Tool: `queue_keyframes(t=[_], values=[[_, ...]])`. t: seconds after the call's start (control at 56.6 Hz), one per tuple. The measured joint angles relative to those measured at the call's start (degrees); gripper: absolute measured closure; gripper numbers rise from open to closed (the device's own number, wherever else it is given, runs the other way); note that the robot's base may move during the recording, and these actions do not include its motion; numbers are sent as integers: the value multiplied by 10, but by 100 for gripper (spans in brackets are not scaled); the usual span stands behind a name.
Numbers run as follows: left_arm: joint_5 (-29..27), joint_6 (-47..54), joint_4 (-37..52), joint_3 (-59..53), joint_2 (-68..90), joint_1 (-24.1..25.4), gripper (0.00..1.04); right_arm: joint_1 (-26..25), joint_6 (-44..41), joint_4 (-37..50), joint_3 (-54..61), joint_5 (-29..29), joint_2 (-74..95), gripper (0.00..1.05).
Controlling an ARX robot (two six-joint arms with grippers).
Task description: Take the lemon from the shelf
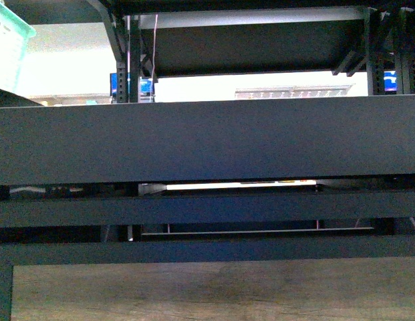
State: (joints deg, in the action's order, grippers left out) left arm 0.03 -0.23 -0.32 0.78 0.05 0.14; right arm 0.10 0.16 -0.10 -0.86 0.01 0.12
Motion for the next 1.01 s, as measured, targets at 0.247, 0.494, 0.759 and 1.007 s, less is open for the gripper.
queue_keyframes(t=[0.247,0.494,0.759,1.007], values=[[0,0,0,0,0,0,8,0,0,0,0,1,0,7],[-1,0,0,0,0,0,8,0,0,0,0,0,0,7],[0,0,0,0,0,0,8,0,0,0,0,0,0,7],[0,0,0,0,0,0,8,0,0,0,0,0,0,7]])
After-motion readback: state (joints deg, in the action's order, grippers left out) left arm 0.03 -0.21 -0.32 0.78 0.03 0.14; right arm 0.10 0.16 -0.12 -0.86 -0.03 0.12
